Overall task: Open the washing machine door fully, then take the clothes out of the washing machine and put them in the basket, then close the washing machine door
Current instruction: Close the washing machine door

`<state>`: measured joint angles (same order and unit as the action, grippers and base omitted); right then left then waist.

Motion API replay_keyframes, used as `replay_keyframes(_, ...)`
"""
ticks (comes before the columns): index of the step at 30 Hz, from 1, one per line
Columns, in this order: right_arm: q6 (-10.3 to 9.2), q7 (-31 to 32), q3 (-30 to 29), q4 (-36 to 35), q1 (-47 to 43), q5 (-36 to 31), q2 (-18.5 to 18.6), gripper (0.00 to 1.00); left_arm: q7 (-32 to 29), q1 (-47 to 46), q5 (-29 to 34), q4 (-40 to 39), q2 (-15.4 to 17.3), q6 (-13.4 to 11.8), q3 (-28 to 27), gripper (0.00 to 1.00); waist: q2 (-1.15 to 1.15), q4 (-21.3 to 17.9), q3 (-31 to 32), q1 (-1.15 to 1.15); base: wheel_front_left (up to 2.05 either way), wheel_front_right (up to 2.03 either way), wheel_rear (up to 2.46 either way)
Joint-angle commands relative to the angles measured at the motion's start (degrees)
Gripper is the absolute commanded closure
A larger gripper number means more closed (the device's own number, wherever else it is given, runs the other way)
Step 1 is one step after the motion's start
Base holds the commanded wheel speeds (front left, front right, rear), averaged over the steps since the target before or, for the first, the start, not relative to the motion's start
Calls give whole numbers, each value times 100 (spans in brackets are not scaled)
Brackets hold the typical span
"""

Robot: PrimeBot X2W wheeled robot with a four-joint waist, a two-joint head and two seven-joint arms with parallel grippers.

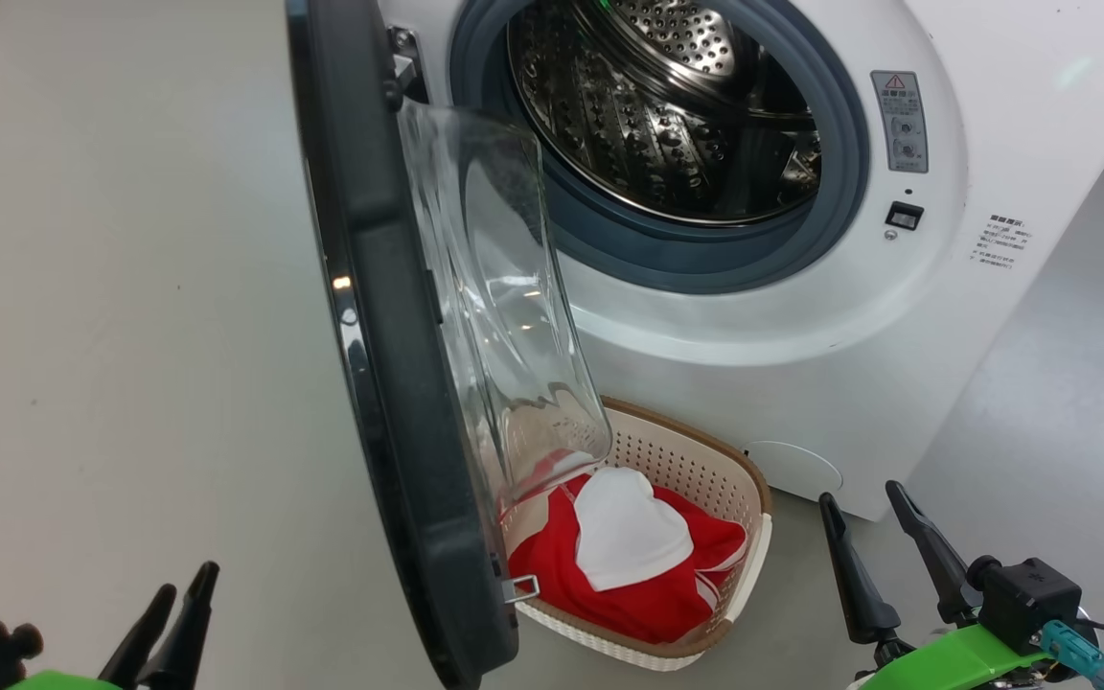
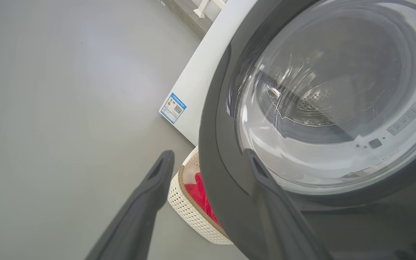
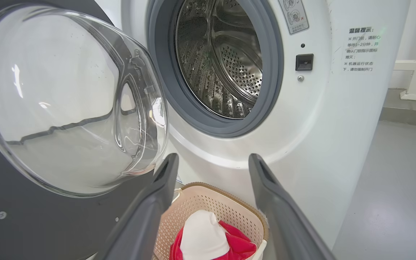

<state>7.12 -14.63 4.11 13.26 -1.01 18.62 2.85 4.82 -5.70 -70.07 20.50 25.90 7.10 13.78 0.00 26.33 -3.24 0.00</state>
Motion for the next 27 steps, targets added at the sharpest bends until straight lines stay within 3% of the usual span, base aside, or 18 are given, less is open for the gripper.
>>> replay_keyframes(1, 36, -37, 80, -115, 75, 0, 3, 0, 189, -122, 145, -51, 185, 38, -120, 0, 0, -15, -17, 0, 0, 0, 0)
replay_keyframes(7, 36, -37, 37, -121, 77, -1, 3, 0, 852, -108, 442, 142, 88, 38, 64, 0, 0, -57, -31, 0, 0, 0, 0)
replay_keyframes(12, 36, -37, 2, -128, 84, -1, 3, 0, 1010, -108, 939, 190, -22, 38, -116, 0, 0, -53, -41, 0, 0, 0, 0)
replay_keyframes(18, 36, -37, -38, -136, 85, 10, 3, 0, 1016, 74, 2372, -88, -590, 38, -1213, 0, 0, -26, -10, 0, 0, 0, 0)
replay_keyframes(25, 36, -37, -22, -143, 92, 48, 3, 0, 1017, 375, 4261, -657, -1199, 38, -1977, 0, 0, -35, 64, 0, 0, 0, 0)
replay_keyframes(27, 36, -37, -21, -149, 91, 53, 3, 0, 1017, 414, 4485, -742, -1280, 38, -2036, 0, 0, -36, 71, 0, 0, 0, 0)
